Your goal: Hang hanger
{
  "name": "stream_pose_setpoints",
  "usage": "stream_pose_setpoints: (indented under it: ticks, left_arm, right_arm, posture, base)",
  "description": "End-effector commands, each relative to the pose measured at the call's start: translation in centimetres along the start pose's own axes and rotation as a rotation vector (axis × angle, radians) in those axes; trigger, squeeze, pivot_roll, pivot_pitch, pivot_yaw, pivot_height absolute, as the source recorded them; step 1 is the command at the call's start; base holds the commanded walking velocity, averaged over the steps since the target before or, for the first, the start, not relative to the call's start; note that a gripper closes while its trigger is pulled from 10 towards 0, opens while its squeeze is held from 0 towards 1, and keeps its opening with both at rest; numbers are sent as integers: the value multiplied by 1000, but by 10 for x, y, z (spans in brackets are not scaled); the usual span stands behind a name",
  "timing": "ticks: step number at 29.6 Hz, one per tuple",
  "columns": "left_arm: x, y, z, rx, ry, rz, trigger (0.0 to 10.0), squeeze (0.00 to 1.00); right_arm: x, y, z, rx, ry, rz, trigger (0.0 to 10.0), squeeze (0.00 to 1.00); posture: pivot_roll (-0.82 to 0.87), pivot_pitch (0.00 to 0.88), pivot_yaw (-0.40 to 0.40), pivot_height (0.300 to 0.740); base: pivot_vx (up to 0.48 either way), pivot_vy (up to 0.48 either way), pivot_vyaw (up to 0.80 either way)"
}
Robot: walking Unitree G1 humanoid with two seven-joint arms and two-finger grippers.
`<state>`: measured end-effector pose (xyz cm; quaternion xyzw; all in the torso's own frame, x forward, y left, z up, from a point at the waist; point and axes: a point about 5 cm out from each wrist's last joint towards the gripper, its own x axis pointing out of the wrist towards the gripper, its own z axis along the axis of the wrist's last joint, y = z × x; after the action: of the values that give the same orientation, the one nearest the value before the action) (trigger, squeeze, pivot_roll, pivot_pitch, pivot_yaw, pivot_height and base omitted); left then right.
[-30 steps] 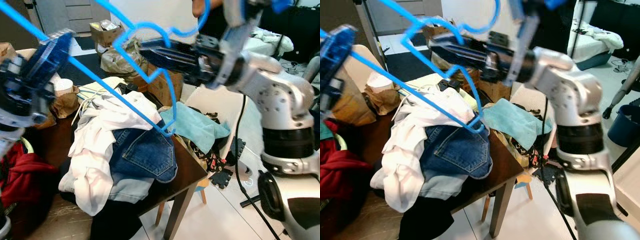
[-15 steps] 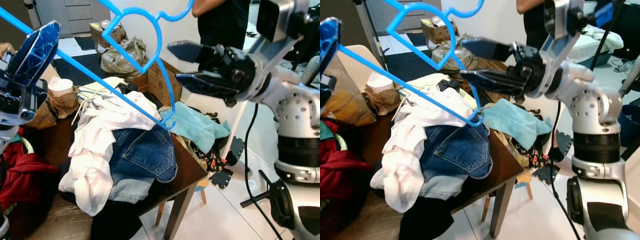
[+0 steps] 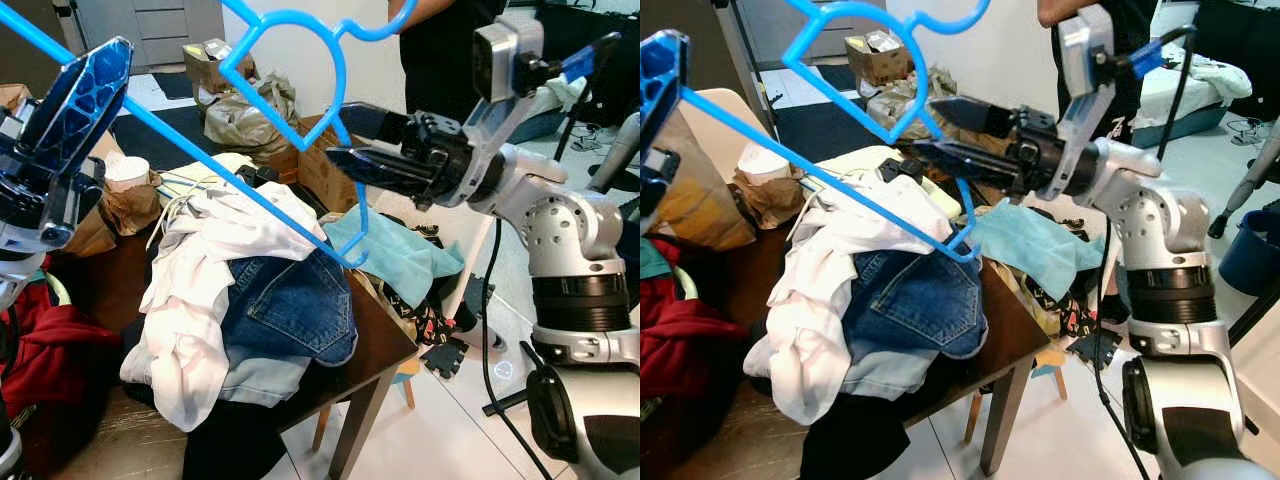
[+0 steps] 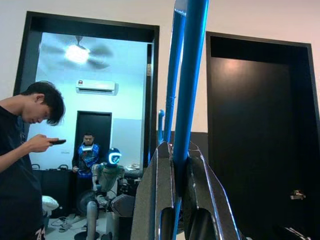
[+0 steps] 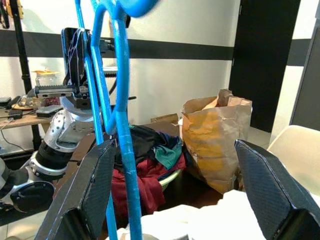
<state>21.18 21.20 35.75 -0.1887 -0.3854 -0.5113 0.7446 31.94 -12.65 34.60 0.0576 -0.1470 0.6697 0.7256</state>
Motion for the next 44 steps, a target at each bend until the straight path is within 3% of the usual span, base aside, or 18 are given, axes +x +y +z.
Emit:
stream_pose_setpoints:
  ticks: [1, 9, 20, 21, 23, 24, 44]
  left_arm:
    - [4, -5, -1, -11, 2, -33, 0, 0]
    - [4, -6, -3, -29, 5, -40, 0, 0]
    - [6, -7, -7, -45, 5, -47, 0, 0]
    - [6, -7, -8, -47, 5, -49, 0, 0]
    - [6, -7, -8, -49, 4, -50, 0, 0]
    - [6, -8, -8, -51, 4, -51, 0, 0]
    - [7, -9, -9, -47, -2, -52, 0, 0]
  right_arm:
    - [5, 6, 6, -7, -32, 60, 10000, 0]
    - [9, 31, 7, 56, -67, 283, 10000, 0]
    - [28, 40, 3, 69, -66, 345, 10000, 0]
    - [30, 41, 2, 71, -59, 350, 5333, 0]
    - [31, 41, 1, 73, -53, 354, 5333, 0]
    - [32, 42, 1, 77, -47, 358, 0, 0]
    - [34, 39, -1, 55, -8, 302, 0, 0]
  posture:
    - [-41, 24, -28, 736]
    - [-44, 25, -25, 736]
    - [-44, 21, -26, 736]
    - [-46, 22, -30, 736]
    - [-46, 22, -30, 736]
    - [-46, 21, -31, 736]
    - [-47, 19, -31, 736]
  base:
    - [0, 0, 0]
    - [0, 0, 0]
    - [0, 0, 0]
    - [0, 0, 0]
    - [0, 0, 0]
    - [0, 0, 0]
    - [0, 0, 0]
